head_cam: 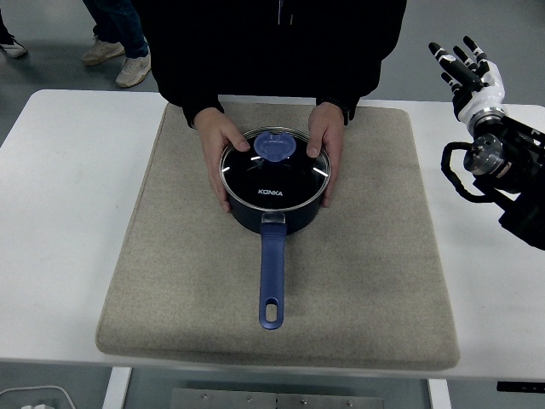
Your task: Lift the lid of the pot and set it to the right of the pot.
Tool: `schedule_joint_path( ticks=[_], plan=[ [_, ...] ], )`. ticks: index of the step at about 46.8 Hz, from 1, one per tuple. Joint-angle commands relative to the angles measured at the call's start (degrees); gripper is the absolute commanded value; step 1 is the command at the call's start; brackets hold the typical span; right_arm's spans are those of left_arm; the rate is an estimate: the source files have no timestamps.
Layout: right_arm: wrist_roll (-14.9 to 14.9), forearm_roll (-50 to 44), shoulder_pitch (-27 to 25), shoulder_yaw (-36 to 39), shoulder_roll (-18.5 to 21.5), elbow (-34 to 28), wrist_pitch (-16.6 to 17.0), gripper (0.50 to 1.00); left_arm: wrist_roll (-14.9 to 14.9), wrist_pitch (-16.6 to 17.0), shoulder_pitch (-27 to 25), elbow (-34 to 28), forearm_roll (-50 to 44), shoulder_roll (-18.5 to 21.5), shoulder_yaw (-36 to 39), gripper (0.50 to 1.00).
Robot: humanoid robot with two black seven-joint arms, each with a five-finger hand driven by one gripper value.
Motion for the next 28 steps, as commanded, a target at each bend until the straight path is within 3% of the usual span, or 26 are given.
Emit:
schedule_joint_path(
  ticks=[1, 28],
  plan=[
    [0.0, -0.01, 0.0, 0.1, -0.01, 0.0, -0.16, 0.926, 0.09, -0.17, -0.06, -0.5, 0.13, -0.01, 0.05, 1.0],
    [0.17, -0.01, -0.26, 0.01, -0.01, -0.17, 0.1, 0.926, 0.09, 0.1, 0.2, 1.08, 0.05, -0.01, 0.04, 1.0]
  ],
)
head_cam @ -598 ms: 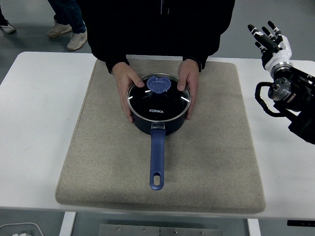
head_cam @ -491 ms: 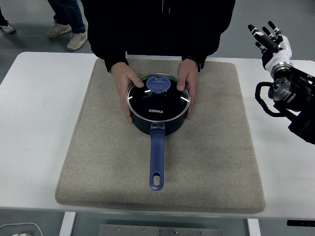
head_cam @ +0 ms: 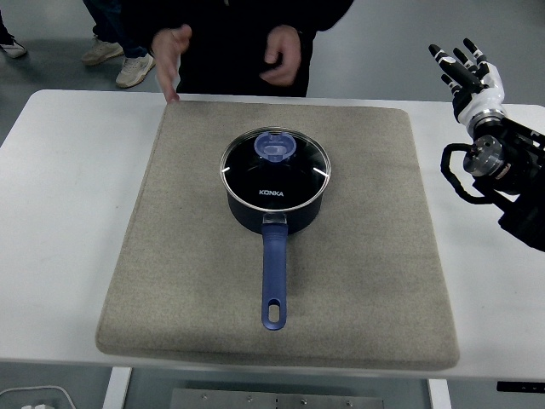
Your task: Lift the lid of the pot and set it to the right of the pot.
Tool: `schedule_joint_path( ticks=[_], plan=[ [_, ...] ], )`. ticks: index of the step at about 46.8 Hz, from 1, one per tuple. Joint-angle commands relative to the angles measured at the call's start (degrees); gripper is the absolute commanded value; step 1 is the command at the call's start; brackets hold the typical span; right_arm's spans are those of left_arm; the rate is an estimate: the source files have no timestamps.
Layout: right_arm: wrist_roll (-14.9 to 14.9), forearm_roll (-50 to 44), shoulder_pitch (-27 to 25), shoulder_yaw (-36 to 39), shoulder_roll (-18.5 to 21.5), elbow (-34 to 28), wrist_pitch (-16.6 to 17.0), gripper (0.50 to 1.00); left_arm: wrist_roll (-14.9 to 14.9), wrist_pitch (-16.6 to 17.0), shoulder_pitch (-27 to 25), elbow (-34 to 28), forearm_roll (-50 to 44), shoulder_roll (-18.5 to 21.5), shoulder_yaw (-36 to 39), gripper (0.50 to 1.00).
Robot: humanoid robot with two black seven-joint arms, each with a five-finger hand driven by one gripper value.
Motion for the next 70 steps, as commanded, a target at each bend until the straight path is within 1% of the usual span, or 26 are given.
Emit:
schedule_joint_path(
  ticks=[1, 70],
  plan=[
    [0.02, -0.07, 0.08, -0.07, -0.08, -0.16, -0.06, 0.926, -0.01, 0.0, 0.02, -0.01, 0.0, 0.0, 0.07, 1.0],
    [0.11, -0.51, -0.97, -0.51, -1.31, -1.31, -0.06, 0.926, -0.01, 0.0, 0.02, -0.01, 0.0, 0.0, -0.02, 1.0]
  ],
)
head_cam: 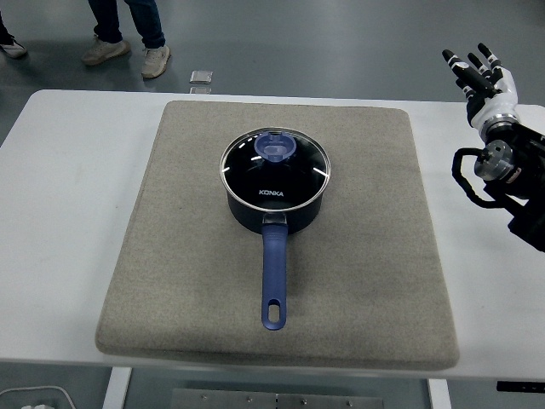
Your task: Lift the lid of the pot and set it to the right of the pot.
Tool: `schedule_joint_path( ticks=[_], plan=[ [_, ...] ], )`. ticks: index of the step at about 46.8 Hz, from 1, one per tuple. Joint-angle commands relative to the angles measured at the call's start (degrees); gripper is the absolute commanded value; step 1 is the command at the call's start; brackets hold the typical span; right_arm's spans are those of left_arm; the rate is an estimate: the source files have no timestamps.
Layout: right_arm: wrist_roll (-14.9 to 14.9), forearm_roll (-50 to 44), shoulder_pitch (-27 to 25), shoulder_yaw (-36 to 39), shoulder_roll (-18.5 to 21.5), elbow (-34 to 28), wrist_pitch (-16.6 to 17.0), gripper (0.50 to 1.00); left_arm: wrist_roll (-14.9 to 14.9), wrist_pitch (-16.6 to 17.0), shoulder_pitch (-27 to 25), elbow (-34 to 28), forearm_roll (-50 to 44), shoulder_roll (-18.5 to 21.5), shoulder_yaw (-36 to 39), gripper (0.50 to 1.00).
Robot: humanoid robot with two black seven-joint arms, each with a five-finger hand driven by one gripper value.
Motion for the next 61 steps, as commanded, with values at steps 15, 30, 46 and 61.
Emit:
schedule_joint_path(
  ticks=[15, 30, 46, 61],
  plan=[
    [-0.45, -0.43, 0.84, -0.3, -3.8, -0.49, 1.31, 0.926, 0.0, 0.0, 0.0, 0.0, 0.0, 0.0, 0.01, 1.0],
    [-0.54, -11.33, 3.48, -0.39, -8.99, -0.58, 4.12, 0.926, 0.0, 0.0, 0.0, 0.0, 0.0, 0.0, 0.01, 1.0],
    [-0.45, -24.95, 8.14, -0.39, -10.66, -0.49, 12.91, 0.926, 0.0, 0.0, 0.0, 0.0, 0.0, 0.0, 0.01, 1.0],
    [0.43, -33.56, 10.69, -0.39, -12.68, -0.49, 20.82, 0.926, 0.0, 0.0, 0.0, 0.0, 0.0, 0.0, -0.08, 1.0]
  ],
)
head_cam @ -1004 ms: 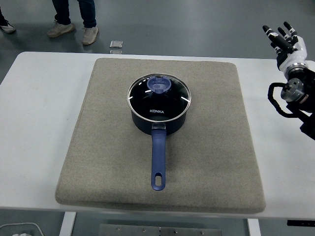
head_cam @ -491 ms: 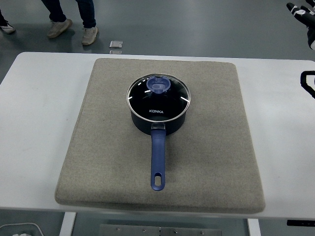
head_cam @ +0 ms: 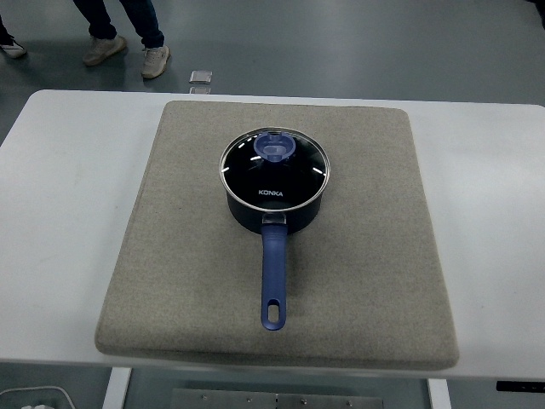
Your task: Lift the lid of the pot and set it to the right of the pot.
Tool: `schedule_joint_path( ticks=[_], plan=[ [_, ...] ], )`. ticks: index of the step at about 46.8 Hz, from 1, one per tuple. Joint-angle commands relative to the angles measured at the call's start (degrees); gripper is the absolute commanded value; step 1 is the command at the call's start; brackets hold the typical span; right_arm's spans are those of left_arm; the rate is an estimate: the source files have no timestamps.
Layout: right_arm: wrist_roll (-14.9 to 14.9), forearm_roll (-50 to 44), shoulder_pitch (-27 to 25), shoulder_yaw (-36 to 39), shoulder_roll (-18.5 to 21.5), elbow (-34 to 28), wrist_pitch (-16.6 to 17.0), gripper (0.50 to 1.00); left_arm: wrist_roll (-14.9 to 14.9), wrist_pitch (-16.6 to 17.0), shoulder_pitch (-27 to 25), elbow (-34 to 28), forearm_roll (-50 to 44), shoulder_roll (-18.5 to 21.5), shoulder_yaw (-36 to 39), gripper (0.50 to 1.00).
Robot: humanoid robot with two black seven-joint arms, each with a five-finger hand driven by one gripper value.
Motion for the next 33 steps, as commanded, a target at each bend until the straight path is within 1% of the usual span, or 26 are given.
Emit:
schedule_joint_path(
  ticks=[1, 3, 7, 9, 11, 15, 22, 25, 31, 33],
  plan=[
    [0.27, -4.41, 0.14, 0.09, -0.26, 0.11, 3.04, 0.924, 0.0, 0.0, 0.0, 0.0, 0.0, 0.0, 0.03, 1.0],
    [0.88, -6.88, 0.14, 0.09, -0.7, 0.11, 4.8, 0.926, 0.0, 0.0, 0.0, 0.0, 0.0, 0.0, 0.03, 1.0],
    [4.3, -11.1, 0.32, 0.35, -1.32, 0.29, 8.31, 0.926, 0.0, 0.0, 0.0, 0.0, 0.0, 0.0, 0.03, 1.0],
    [5.88, -12.77, 1.28, 0.35, -1.67, 0.55, 9.81, 0.926, 0.0, 0.0, 0.0, 0.0, 0.0, 0.0, -0.05, 1.0],
    [6.77, -14.44, 2.34, 0.35, -2.11, 0.73, 11.83, 0.926, 0.0, 0.0, 0.0, 0.0, 0.0, 0.0, 0.03, 1.0],
    [7.21, -16.82, 4.18, 0.44, -2.98, 0.73, 16.13, 0.926, 0.0, 0.0, 0.0, 0.0, 0.0, 0.0, 0.03, 1.0],
    [7.3, -21.21, 8.31, -0.09, -4.04, 0.73, 21.94, 0.924, 0.0, 0.0, 0.0, 0.0, 0.0, 0.0, 0.03, 1.0],
    [7.73, -24.02, 9.37, -0.09, -4.04, 0.73, 23.78, 0.924, 0.0, 0.0, 0.0, 0.0, 0.0, 0.0, -0.05, 1.0],
    [10.13, -29.64, 10.78, -0.09, -4.13, 0.82, 27.21, 0.924, 0.0, 0.0, 0.0, 0.0, 0.0, 0.0, 0.03, 1.0],
    [10.13, -31.14, 11.48, -0.18, -4.39, 1.34, 28.44, 0.924, 0.0, 0.0, 0.0, 0.0, 0.0, 0.0, -0.05, 1.0]
  ],
)
